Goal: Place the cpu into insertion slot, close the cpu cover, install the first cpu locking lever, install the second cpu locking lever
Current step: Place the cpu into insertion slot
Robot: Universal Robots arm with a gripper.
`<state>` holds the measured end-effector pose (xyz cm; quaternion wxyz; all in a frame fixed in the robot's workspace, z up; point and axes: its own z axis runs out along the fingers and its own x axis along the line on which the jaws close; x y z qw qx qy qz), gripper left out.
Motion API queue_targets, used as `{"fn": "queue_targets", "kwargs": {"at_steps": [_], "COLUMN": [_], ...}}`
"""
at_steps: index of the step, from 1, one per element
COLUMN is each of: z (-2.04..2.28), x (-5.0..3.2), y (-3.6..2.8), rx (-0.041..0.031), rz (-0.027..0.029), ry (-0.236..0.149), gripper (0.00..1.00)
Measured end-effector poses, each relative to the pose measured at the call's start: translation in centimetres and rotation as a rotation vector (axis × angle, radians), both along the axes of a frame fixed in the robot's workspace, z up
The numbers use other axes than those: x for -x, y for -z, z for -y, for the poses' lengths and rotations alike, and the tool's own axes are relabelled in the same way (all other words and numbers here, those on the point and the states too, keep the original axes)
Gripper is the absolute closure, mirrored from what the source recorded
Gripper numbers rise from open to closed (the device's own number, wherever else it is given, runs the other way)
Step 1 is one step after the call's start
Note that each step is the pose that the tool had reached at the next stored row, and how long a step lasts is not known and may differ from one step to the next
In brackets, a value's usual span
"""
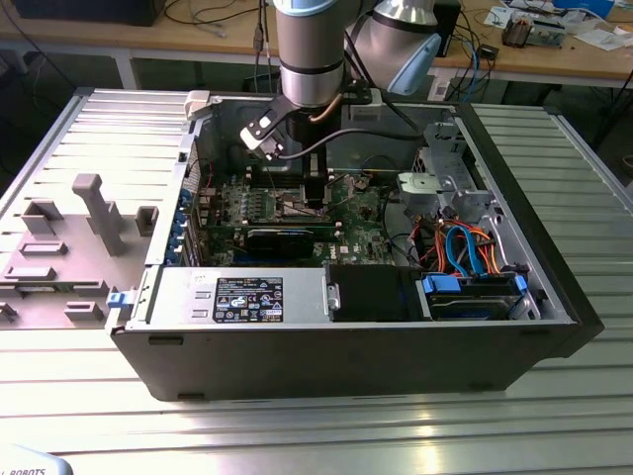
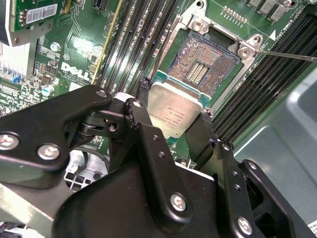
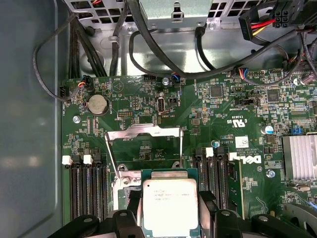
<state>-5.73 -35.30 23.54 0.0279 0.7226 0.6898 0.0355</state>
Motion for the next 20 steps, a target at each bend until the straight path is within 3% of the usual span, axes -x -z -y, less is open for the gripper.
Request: {"fn": "queue_targets", "kwargs": {"at_steps": [4,14,18,20], "z": [-0.03,-0.08,-0.48,-0.73], "x": [0.20,0.39,0.46,0.47], "y": [0.33,0.37,0.38,0.40], "rx": [0.0000,-0.0001,0.0001,0.0059], "rz": [0.0000,0.0002,0.0000,0.0000], "ry": [0.000,0.000,-0.002,-0.015], "gripper": [0.46,0.46,0.46,0.46]}}
